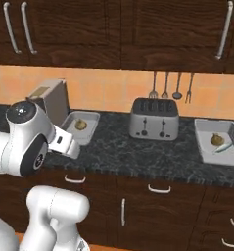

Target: Place one onion and one fish in each tupperware on the nearby counter, to pack two identical lunches.

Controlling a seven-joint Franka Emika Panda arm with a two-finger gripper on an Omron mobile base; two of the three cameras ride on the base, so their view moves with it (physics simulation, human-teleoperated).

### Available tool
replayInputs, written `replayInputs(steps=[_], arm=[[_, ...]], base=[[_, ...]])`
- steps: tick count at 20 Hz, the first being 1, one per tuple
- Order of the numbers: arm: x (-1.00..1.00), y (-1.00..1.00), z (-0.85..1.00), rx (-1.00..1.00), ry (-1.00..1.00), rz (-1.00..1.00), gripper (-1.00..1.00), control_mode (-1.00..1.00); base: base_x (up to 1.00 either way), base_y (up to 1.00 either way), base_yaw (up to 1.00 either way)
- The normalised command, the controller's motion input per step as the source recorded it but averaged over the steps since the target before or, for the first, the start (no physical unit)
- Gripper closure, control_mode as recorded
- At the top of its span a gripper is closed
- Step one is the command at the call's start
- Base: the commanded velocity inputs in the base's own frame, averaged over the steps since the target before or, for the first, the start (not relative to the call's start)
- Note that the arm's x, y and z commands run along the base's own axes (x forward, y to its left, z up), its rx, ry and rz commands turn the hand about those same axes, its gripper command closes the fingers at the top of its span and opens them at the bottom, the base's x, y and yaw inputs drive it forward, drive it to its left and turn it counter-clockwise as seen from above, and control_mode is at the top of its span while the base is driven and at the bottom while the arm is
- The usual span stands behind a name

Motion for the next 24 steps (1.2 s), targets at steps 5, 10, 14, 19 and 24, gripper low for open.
replayInputs(steps=[5, 10, 14, 19, 24], arm=[[0.00, 0.00, 0.00, 0.00, 0.00, 0.00, -1.00, 1.00], [0.00, 0.00, 0.00, 0.00, 0.00, 0.00, -1.00, 1.00], [0.00, 0.00, 0.00, 0.00, 0.00, 0.00, -1.00, 1.00], [0.00, 0.00, 0.00, 0.00, 0.00, 0.00, -1.00, 1.00], [0.00, 0.00, 0.00, 0.00, 0.00, 0.00, -1.00, 1.00]], base=[[-0.18, -1.00, -0.16], [-0.18, -1.00, -0.07], [-0.83, -1.00, 0.00], [-0.42, -1.00, -0.04], [0.02, -1.00, -0.03]])
